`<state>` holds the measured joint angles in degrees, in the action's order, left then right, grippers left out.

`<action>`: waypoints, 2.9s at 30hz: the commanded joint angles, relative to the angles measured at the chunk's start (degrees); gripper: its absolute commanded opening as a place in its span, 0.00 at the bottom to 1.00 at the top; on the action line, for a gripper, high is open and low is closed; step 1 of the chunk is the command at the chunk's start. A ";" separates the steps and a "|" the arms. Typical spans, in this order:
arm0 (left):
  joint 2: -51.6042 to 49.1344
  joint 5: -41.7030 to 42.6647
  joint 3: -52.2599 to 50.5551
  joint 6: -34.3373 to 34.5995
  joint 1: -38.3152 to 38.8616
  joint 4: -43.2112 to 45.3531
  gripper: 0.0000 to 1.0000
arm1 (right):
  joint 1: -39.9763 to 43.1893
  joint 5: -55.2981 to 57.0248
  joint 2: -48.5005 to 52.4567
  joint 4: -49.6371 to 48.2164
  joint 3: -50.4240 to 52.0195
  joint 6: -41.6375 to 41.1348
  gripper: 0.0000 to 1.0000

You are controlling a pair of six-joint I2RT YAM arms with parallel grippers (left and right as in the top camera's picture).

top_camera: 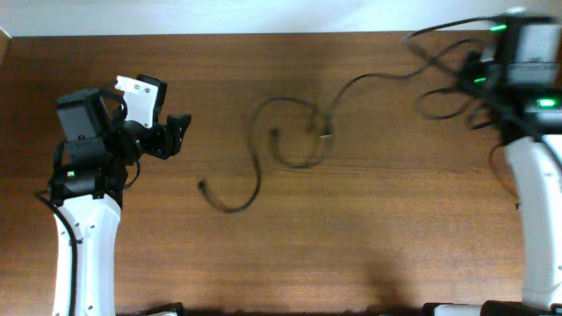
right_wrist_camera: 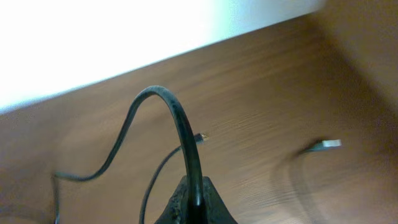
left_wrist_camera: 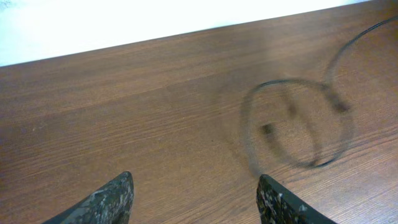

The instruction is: Untangle cables

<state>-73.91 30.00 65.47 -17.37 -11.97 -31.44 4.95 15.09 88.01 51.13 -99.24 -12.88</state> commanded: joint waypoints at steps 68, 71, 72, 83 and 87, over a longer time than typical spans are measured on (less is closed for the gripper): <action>-0.28 3.48 0.31 -0.28 3.19 -0.35 0.56 | -6.38 -5.90 18.64 -15.04 34.95 -24.52 0.04; -0.28 3.48 0.31 -0.28 3.19 -0.35 0.56 | -1.84 -5.86 17.33 -6.62 23.87 -18.80 0.04; -0.28 3.48 0.31 -0.28 3.19 -0.37 0.56 | 0.35 -5.86 17.33 -3.30 19.61 -17.44 0.04; -0.28 3.45 0.31 -0.28 3.19 -0.35 0.55 | 35.93 -6.97 17.35 13.38 -7.58 -3.80 0.04; -0.28 3.43 0.31 -0.28 3.19 -0.33 0.55 | 44.06 -17.90 17.38 13.14 -7.58 -4.04 0.31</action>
<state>-74.04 32.62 65.47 -17.37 -9.02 -31.94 46.54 5.34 106.02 64.31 -105.60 -17.74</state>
